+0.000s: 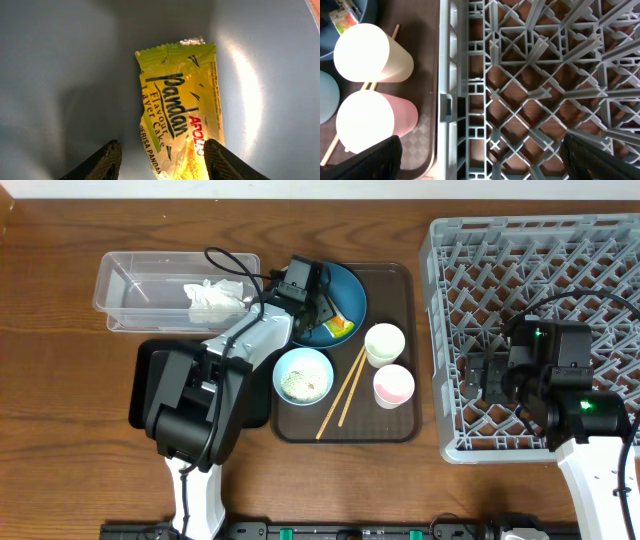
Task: Sort waste into correct bins and load items into the dishwasher rack
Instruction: 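Grasp the yellow Pandan cake wrapper with the left gripper, then carry the wrapper left and release it into the clear bin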
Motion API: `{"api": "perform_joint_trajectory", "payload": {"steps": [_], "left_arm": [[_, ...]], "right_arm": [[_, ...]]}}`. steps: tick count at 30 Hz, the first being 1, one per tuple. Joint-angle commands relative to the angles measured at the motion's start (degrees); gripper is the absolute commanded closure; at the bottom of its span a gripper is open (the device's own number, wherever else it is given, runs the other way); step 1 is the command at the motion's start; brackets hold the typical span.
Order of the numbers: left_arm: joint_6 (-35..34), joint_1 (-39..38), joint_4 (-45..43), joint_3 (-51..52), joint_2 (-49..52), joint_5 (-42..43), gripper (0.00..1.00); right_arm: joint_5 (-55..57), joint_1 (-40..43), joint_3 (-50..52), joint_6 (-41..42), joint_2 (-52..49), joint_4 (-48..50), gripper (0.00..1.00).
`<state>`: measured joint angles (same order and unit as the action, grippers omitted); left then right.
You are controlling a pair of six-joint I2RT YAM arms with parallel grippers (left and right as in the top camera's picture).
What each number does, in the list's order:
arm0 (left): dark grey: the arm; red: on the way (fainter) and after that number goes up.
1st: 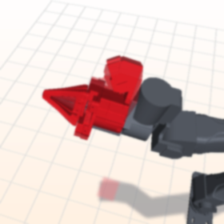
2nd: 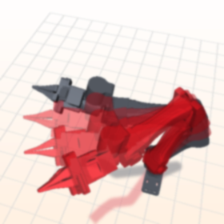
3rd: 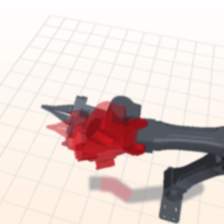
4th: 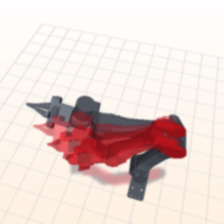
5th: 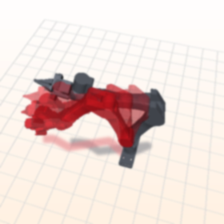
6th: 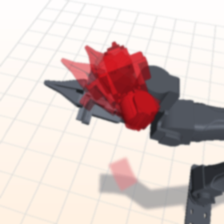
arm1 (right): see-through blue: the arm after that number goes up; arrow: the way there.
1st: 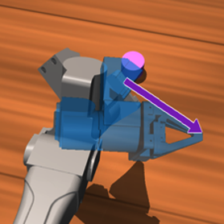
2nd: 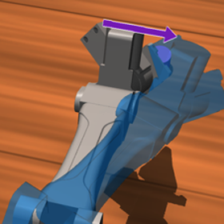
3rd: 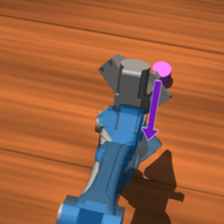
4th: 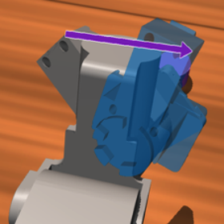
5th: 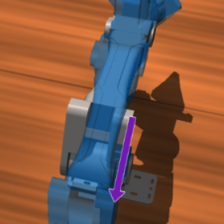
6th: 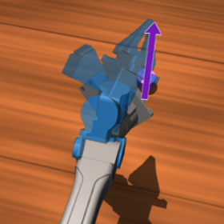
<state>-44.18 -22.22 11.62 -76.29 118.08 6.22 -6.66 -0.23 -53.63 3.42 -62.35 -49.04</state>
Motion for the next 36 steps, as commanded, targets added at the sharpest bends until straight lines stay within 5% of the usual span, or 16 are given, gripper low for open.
{"api": "perform_joint_trajectory", "payload": {"steps": [1, 9, 21, 36], "left_arm": [[-1.6, -1.0, 0.3, -0.4, -1.0, 1.3, 0.44], [-3.2, -2.4, 0.2, -0.4, 1.5, 1.3, 0.44], [-1.0, -2.1, -2.3, -0.4, 1.7, 1.3, 0.94], [17.1, 4.1, 7.9, -0.4, -16.8, -1.4, 0.94]], "right_arm": [[-0.5, -0.9, -1.2, -0.3, 0.2, -0.1, 0.01], [-1.3, -0.9, -1.2, -0.3, 0.2, -0.1, 0.01], [-1.7, -0.9, -1.2, -0.3, 0.2, -0.1, 0.01], [-1.7, -0.9, -1.2, -0.3, 0.2, -0.1, 0.01]]}}
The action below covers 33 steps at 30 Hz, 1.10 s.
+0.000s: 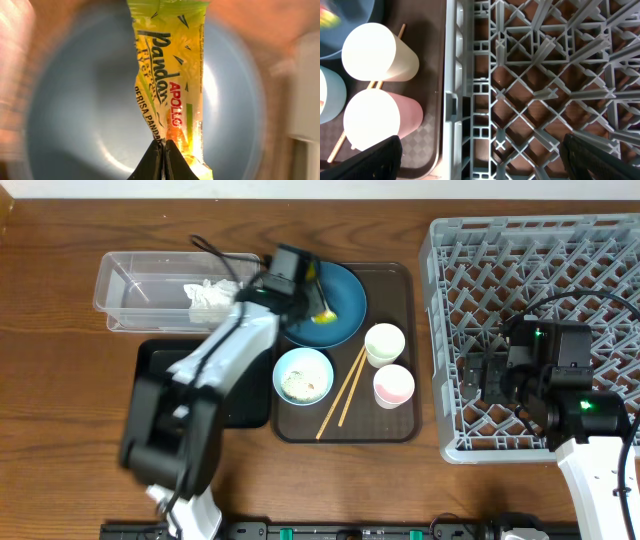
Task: Sort waste into correct bins and load items into the dishwasher rack
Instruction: 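Carry the wrapper left and release it into the clear bin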
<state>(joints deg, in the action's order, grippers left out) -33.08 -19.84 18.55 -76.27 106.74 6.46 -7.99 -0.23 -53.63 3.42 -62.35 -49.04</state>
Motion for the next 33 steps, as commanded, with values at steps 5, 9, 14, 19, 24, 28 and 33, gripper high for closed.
{"api": "perform_joint_trajectory", "payload": {"steps": [5, 9, 14, 19, 24, 28, 33], "left_arm": [[6.3, 7.5, 5.9, -0.5, -11.5, -5.7, 0.94], [4.5, 13.2, 7.8, -0.5, -11.9, -5.7, 0.94], [0.5, 19.3, 8.2, -0.5, -9.6, -5.7, 0.94], [-0.3, 22.2, 7.9, -0.5, -6.9, -5.7, 0.91], [-0.2, 23.1, 6.6, -0.5, -6.2, -5.7, 0.45], [-0.2, 23.0, 6.1, -0.5, -8.0, -4.3, 0.33], [-0.5, 21.3, 8.7, -0.5, -12.8, 3.0, 0.20]], "right_arm": [[-0.4, -0.9, -1.2, -0.3, 0.2, -0.1, 0.01], [-0.4, -0.9, -1.2, -0.3, 0.2, -0.1, 0.01], [-0.4, -0.9, -1.2, -0.3, 0.2, -0.1, 0.01], [-0.4, -0.9, -1.2, -0.3, 0.2, -0.1, 0.01], [-0.4, -0.9, -1.2, -0.3, 0.2, -0.1, 0.01], [-0.4, -0.9, -1.2, -0.3, 0.2, -0.2, 0.01], [-0.4, -0.9, -1.2, -0.3, 0.2, -0.3, 0.01]]}}
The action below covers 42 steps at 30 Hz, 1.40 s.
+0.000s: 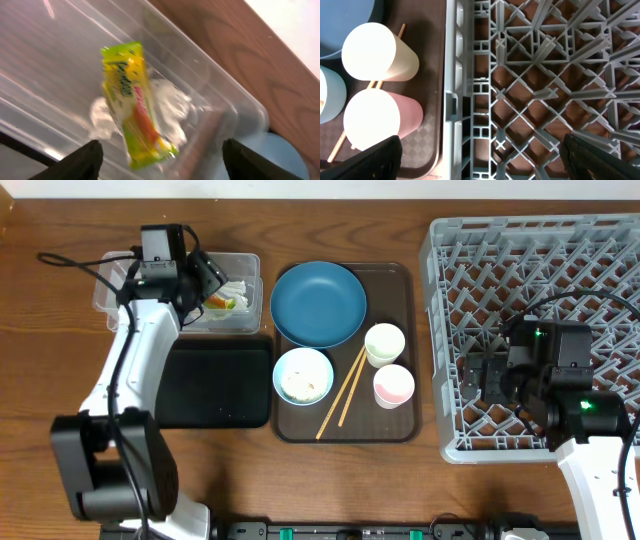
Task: Sort waste into correct bins and load items into the dishwasher rack
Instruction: 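Carry the wrapper left and release it into the clear bin, then grasp the rim of the light-blue rice bowl with the left gripper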
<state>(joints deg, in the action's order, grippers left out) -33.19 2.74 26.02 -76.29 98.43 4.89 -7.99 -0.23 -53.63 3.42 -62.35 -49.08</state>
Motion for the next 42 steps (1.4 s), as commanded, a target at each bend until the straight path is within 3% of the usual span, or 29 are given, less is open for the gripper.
{"api": "perform_joint_trajectory", "payload": {"steps": [1, 3, 4, 11, 16, 22, 30, 33, 35, 37, 41, 42], "left_arm": [[-0.3, -2.4, 2.6, -0.5, -5.4, 5.1, 0.20], [0.9, -5.4, 6.2, -0.4, -6.7, 5.2, 0.19], [2.6, -7.0, 7.9, -0.4, -7.1, 5.2, 0.12], [11.3, -20.7, 18.2, -0.4, -5.6, 5.0, 0.12], [13.5, -29.5, 19.4, -0.3, -1.8, 4.7, 0.12], [13.4, -34.8, 19.1, -0.3, 3.6, 2.1, 0.18], [11.5, -36.4, 18.4, -0.3, 10.1, 2.2, 0.41], [11.5, -36.5, 17.9, -0.3, 12.3, 2.2, 0.44], [11.5, -36.5, 17.7, -0.3, 13.6, 2.2, 0.51], [11.5, -36.5, 17.7, -0.3, 14.2, 2.2, 0.64], [11.5, -36.5, 17.4, -0.3, 14.1, 2.2, 0.69], [11.5, -36.5, 17.4, -0.3, 14.1, 2.2, 0.75]], "right_arm": [[-0.4, -0.9, -1.2, -0.3, 0.2, -0.2, 0.01], [-0.4, -0.9, -1.2, -0.3, 0.2, -0.2, 0.01], [-0.4, -0.9, -1.2, -0.3, 0.2, -0.2, 0.01], [-0.4, -0.9, -1.2, -0.3, 0.2, -0.2, 0.01], [-0.4, -0.9, -1.2, -0.3, 0.2, -0.2, 0.01], [-0.4, -0.9, -1.2, -0.3, 0.2, -0.5, 0.01], [-0.4, -0.9, -1.2, -0.3, 0.2, -0.7, 0.01], [-0.4, -0.9, -1.2, -0.3, 0.2, -0.7, 0.01], [-0.4, -0.9, -1.2, -0.3, 0.2, -0.7, 0.01], [-0.4, -0.9, -1.2, -0.3, 0.2, -0.7, 0.01], [-0.4, -0.9, -1.2, -0.3, 0.2, -0.7, 0.01], [-0.4, -0.9, -1.2, -0.3, 0.2, -0.7, 0.01]]}}
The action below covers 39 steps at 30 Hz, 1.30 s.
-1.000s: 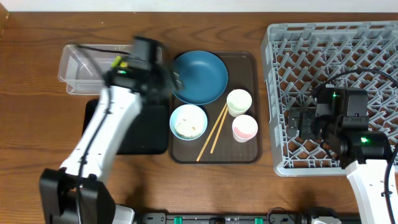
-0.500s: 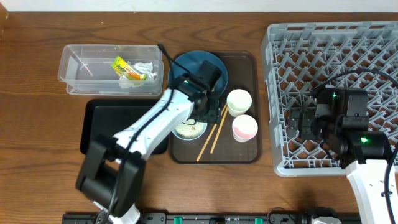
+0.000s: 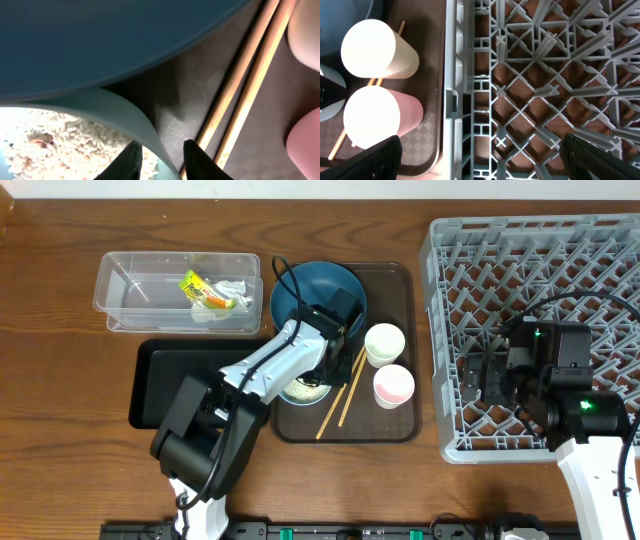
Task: Sort waste into correct bins and load items into the dishwasher rack
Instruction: 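Grasp the rim of the light-blue rice bowl with the left gripper, then tip the bowl over the black tray to pour out the rice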
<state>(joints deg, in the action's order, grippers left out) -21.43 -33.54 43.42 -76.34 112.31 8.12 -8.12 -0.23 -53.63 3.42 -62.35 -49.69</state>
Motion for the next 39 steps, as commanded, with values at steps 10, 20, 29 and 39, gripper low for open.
{"api": "perform_joint_trajectory", "payload": {"steps": [10, 20, 29, 39], "left_arm": [[-0.3, -0.2, 1.3, -0.3, -1.6, -1.1, 0.94], [-2.3, 0.4, 8.9, -0.2, -13.6, -1.1, 0.94], [0.5, 10.2, 11.6, -0.2, -21.0, 6.8, 0.94], [17.8, 34.5, 10.7, 5.0, -20.8, 38.6, 0.94]], "right_arm": [[-0.3, -0.9, -1.2, -0.3, 0.2, -0.1, 0.01], [-0.3, -0.9, -1.2, -0.3, 0.2, -0.3, 0.01], [-0.3, -0.9, -1.2, -0.3, 0.2, -0.5, 0.01], [-0.3, -0.9, -1.2, -0.3, 0.2, -0.7, 0.01]]}}
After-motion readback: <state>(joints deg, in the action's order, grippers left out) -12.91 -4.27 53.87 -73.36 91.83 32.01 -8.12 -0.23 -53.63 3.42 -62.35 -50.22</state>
